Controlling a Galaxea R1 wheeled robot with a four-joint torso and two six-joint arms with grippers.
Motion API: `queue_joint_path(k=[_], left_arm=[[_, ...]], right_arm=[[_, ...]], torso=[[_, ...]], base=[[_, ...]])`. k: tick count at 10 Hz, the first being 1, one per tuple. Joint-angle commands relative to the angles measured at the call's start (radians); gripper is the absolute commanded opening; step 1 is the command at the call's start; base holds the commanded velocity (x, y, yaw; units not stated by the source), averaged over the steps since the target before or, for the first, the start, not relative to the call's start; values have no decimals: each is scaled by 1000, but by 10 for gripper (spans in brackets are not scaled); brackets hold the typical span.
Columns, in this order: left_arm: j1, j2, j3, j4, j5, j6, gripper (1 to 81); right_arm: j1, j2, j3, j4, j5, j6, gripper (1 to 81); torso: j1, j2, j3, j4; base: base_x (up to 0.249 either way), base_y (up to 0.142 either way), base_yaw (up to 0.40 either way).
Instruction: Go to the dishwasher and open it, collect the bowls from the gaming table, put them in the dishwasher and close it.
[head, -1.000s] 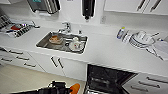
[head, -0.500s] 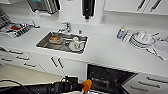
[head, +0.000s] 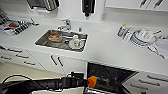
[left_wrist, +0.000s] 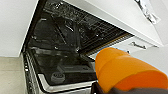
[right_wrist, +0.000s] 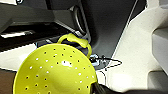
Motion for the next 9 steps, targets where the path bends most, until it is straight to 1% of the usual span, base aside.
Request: queue_joint_path(k=[1,4,5,6,7,9], left_arm=[[-133,61,-29,5,27,-1,10],[-153,158,-94,-1,92,8,10],[-162,185,-108,-1,98,8,10],[-175,200,-114,-9,105,8,10],[-194,229,-121,-26,127,10,10],[-219,300,-139,-32,151,11,10]], right_arm=[[-14,-8,13,-4,-62,1,10],[-12,-6,13,-4,-61,2,10],[-12,-6,13,-4,-61,4,10],[-12,-6,13,-4,-61,2,10],[-12,-6,13,-4,-61,4,10],[-12,-5,13,-4,-61,4,10]], torso=[[0,0,-37,0],[0,0,-88,0],[1,1,-64,0],[1,1,-75,0],[1,1,-82,0],[1,1,-80,0]], base=[[0,0,0],[0,0,0],[0,0,0],[0,0,0],[0,0,0],[0,0,0]])
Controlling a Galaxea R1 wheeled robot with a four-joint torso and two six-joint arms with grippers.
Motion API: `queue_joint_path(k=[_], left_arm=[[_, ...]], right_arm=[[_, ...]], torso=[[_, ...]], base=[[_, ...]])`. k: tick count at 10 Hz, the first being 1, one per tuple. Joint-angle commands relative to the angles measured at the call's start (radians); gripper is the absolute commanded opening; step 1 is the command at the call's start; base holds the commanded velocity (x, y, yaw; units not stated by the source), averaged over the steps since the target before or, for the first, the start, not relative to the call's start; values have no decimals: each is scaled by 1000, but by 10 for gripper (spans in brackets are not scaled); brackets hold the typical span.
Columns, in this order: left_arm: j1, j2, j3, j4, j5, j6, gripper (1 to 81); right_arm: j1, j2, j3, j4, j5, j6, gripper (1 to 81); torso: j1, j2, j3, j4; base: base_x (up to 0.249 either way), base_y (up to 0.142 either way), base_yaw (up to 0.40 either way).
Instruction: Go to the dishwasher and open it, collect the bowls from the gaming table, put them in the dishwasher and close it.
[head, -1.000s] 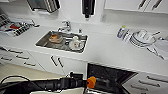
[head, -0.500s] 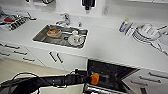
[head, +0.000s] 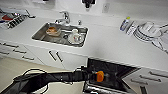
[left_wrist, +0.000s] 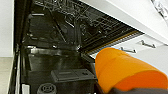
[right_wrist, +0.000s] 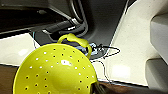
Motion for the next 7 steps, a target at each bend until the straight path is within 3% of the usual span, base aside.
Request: queue_joint_path(k=[1,4,5,7], left_arm=[[-141,103,11,-9,71,7,10],[-154,152,14,-9,75,7,10],[-157,163,15,-10,75,7,811],[-155,145,44,-17,75,7,811]], right_arm=[[-20,-5,12,-5,-65,3,10],[-22,-5,9,-4,-65,3,10],[-20,-5,12,-4,-65,4,10],[-22,-2,12,-4,-65,6,10]], torso=[[0,0,0,0],[0,0,0,0],[0,0,0,0],[0,0,0,0]], base=[[0,0,0],[0,0,0],[0,0,0],[0,0,0]])
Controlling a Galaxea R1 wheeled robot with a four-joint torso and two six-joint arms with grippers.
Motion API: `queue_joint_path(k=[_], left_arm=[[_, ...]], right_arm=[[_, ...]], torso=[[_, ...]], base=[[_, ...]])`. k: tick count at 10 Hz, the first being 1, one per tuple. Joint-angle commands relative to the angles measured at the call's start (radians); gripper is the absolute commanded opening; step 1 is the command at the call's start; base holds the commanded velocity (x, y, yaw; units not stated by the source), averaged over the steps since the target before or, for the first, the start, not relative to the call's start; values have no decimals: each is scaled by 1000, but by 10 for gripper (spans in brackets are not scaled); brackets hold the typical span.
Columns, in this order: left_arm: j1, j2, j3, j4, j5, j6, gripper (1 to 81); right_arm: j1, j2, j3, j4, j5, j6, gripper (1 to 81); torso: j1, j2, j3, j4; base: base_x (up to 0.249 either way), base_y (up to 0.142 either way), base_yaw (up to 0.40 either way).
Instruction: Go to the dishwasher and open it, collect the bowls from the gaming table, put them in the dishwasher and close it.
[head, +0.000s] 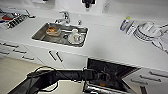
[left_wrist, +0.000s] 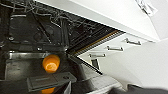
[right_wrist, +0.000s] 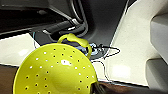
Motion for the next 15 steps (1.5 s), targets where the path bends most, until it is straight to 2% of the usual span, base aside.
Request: queue_joint_path(k=[1,2,4,5,6,8,10,12,14,15], left_arm=[[-114,-35,106,3,23,4,811],[-103,-76,136,4,23,4,811],[-56,-211,251,9,23,18,811],[-11,-280,316,19,23,41,811],[41,-369,386,22,21,76,811],[159,-494,459,26,20,156,811],[284,-581,482,42,9,194,811],[439,-636,479,168,7,197,811],[576,-664,474,272,3,197,811],[640,-664,454,328,-25,197,811]], right_arm=[[-22,-3,10,-4,-66,7,10],[-21,-3,12,-4,-66,7,10],[-24,-7,10,-4,-58,7,10],[-27,-15,7,-1,-34,8,10],[-27,-30,15,-1,-23,10,10],[-28,-71,58,-2,-21,10,10],[-36,-145,140,-1,8,10,10],[-38,-246,248,-2,40,10,10],[-31,-337,329,-2,67,21,10],[-27,-387,384,-2,80,37,10]], torso=[[0,0,0,0],[0,0,0,0],[0,0,0,0],[0,0,0,0],[0,0,0,0],[0,0,0,0],[0,0,0,0],[0,0,0,0],[0,0,0,0],[0,0,0,0]], base=[[0,0,0],[0,0,0],[0,0,0],[0,0,0],[0,0,0],[0,0,0],[0,0,0],[0,0,0],[0,0,0],[0,0,0]])
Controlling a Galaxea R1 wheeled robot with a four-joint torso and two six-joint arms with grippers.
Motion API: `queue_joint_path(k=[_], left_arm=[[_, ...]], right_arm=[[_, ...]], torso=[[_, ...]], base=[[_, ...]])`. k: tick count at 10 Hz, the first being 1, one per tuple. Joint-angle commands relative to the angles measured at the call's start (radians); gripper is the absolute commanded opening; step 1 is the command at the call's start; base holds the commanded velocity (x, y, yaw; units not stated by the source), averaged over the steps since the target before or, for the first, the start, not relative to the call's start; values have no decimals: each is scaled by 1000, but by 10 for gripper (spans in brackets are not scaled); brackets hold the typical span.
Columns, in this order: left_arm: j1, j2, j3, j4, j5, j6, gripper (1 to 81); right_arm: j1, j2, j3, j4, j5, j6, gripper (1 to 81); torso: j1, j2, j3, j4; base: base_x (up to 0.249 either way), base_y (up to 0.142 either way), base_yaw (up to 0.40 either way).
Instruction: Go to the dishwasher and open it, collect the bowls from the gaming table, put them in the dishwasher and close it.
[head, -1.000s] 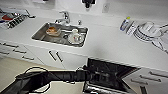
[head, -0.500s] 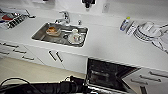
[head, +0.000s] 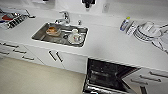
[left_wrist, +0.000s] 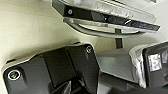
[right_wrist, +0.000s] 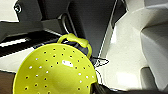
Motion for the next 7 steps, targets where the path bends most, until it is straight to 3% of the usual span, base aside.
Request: queue_joint_path(k=[1,3,7], left_arm=[[185,-75,41,233,-80,34,811],[255,-76,-76,249,-228,34,811],[372,-64,-349,249,-581,34,811]], right_arm=[[-21,-154,162,-6,-8,37,10],[-11,-237,247,-9,-3,55,10],[29,-370,354,-9,15,106,10]], torso=[[0,0,0,0],[0,0,0,0],[0,0,0,0]], base=[[0,0,0],[0,0,0],[0,0,0]])
